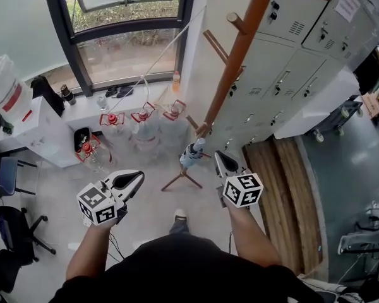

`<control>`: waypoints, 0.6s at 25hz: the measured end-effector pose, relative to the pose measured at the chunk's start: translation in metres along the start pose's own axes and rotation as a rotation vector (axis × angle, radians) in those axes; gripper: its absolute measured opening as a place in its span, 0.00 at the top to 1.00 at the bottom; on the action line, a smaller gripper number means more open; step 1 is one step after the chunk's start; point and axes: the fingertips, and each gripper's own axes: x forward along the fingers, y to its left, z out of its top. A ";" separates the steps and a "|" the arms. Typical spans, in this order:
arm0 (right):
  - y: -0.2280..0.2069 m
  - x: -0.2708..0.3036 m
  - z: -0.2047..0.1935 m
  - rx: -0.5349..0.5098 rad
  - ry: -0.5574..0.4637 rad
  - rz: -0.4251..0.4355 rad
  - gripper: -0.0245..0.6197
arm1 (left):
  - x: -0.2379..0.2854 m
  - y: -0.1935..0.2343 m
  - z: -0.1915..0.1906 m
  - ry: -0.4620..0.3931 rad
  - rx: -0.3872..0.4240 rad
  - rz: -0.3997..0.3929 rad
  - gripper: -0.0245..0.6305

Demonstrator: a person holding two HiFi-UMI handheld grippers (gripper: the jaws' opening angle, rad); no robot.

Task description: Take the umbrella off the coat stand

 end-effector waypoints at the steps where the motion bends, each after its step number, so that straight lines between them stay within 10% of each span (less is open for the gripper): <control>1: -0.002 0.006 0.000 -0.004 0.007 -0.003 0.94 | 0.004 0.003 0.001 -0.001 -0.003 0.000 0.93; 15: -0.031 0.070 -0.008 -0.018 0.083 -0.006 0.88 | 0.047 0.028 -0.001 0.026 -0.044 -0.004 0.93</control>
